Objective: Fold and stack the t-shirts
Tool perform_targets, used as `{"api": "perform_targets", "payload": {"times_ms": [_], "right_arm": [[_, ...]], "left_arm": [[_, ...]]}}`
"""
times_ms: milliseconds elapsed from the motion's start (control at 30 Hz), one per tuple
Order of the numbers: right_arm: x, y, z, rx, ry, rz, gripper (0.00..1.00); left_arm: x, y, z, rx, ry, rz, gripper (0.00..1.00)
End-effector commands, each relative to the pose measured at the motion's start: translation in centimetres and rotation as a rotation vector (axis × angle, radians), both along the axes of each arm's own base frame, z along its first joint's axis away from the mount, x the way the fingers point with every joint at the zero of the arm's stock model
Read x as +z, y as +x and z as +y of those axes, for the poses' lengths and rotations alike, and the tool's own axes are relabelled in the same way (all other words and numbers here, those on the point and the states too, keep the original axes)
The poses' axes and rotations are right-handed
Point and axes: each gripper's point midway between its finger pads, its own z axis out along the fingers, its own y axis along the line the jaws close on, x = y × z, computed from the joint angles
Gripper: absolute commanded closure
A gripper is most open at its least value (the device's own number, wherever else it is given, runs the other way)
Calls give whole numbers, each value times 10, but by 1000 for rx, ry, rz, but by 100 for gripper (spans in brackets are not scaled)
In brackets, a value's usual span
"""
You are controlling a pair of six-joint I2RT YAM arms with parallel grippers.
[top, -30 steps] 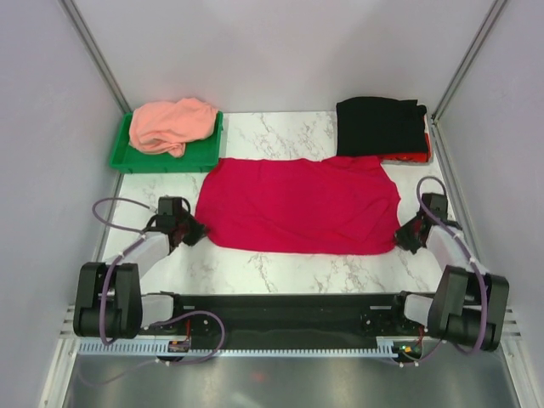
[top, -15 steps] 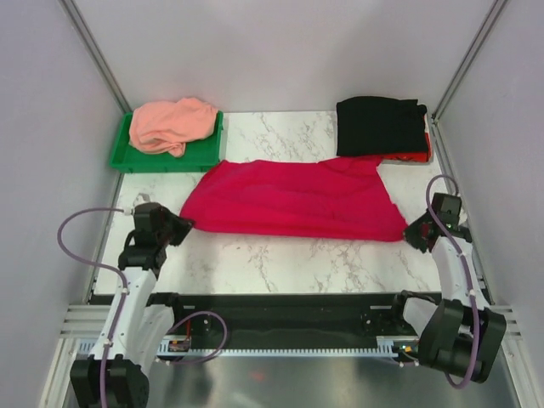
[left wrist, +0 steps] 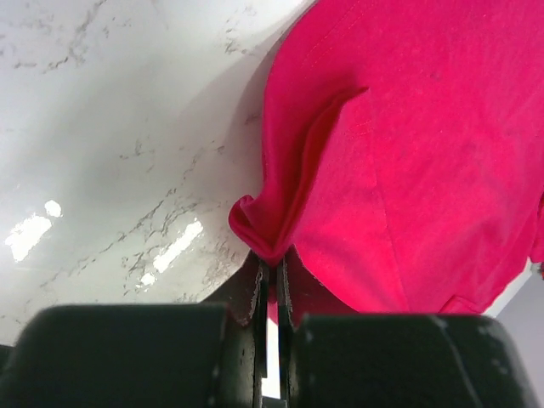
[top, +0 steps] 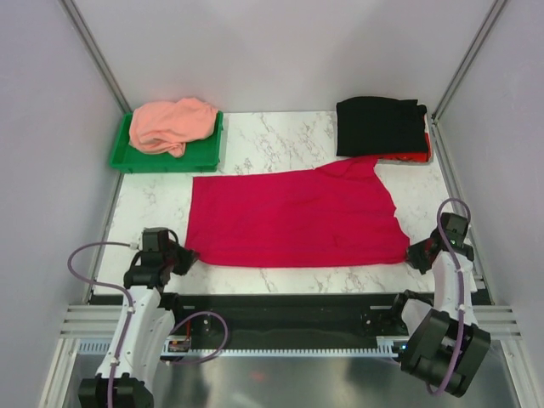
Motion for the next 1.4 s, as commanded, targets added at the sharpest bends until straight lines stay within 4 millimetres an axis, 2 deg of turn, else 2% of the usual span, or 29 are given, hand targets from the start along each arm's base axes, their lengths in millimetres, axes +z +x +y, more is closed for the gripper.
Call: {"api": "perform_targets", "payload": {"times_ms": [0, 100, 133, 167, 200, 233, 300, 333, 367, 400, 433, 500, 533, 600, 633, 667, 700, 767, 800, 833, 900, 933, 967, 1000, 1033, 1067, 1100, 1300, 1367], "right_arm": [[3, -11, 3, -85, 54, -1, 100], [16, -15, -1, -104, 18, -12, 100], [29, -12, -4, -105, -9, -51, 99], [34, -18, -14, -135, -66, -38, 96], [36, -23, -12, -135, -68, -27, 91], [40, -23, -12, -131, -67, -32, 83], [40, -25, -8, -144, -43, -26, 83], [42, -22, -5, -134, -30, -41, 74], [45, -18, -4, -116, -27, -59, 66], [51, -12, -3, -91, -22, -88, 54], [64, -2, -6, -66, -40, -127, 29], [81, 8, -14, -36, -96, -155, 6], [95, 17, -22, -32, -132, -174, 2], [110, 32, -26, -12, -159, -217, 2], [120, 44, -24, 8, -147, -257, 2], [127, 59, -11, 74, -118, -318, 2], [145, 89, -6, 134, -130, -447, 2], [148, 123, 17, 266, -130, -476, 2], [152, 140, 22, 311, -159, -489, 2], [144, 164, 24, 364, -172, -439, 2], [141, 201, 41, 455, -165, -470, 6], [125, 221, 46, 486, -148, -442, 10], [120, 233, 49, 507, -141, -447, 12], [129, 256, 48, 519, -166, -506, 13], [106, 269, 47, 528, -160, -466, 14], [101, 279, 46, 552, -176, -468, 15], [93, 300, 44, 565, -185, -477, 18], [55, 354, 50, 638, -145, -479, 28], [54, 364, 56, 650, -149, -507, 30]], "left_arm": [[15, 0, -1, 98, -72, -10, 98], [24, -4, 3, 132, -69, -32, 96], [26, -4, 2, 135, -80, -43, 95], [26, -7, 0, 141, -92, -34, 93], [29, -9, 1, 163, -103, -38, 91], [31, -14, 1, 174, -109, -40, 87], [37, -17, 6, 229, -110, -53, 71], [45, -18, 7, 237, -114, -79, 44], [51, -17, 7, 238, -117, -98, 1], [57, -15, 12, 237, -85, -122, 0], [76, -10, 15, 226, -59, -172, 0], [89, -5, 28, 202, 46, -182, 0], [105, -1, 31, 192, 75, -215, 0], [112, 10, 38, 156, 153, -206, 0], [123, 17, 39, 134, 175, -234, 0], [133, 28, 38, 104, 188, -271, 0], [133, 36, 38, 43, 233, -263, 0], [148, 48, 37, -25, 280, -292, 0], [145, 54, 39, -88, 337, -267, 0], [154, 59, 40, -113, 366, -278, 0], [153, 61, 45, -167, 430, -257, 0], [150, 61, 46, -179, 445, -245, 0], [147, 60, 47, -187, 455, -238, 0], [145, 60, 48, -199, 472, -242, 0], [137, 57, 49, -205, 480, -234, 0], [135, 56, 49, -203, 482, -233, 0], [138, 57, 48, -207, 478, -248, 0], [135, 62, 41, -236, 454, -259, 1], [132, 63, 40, -247, 453, -250, 1]]}}
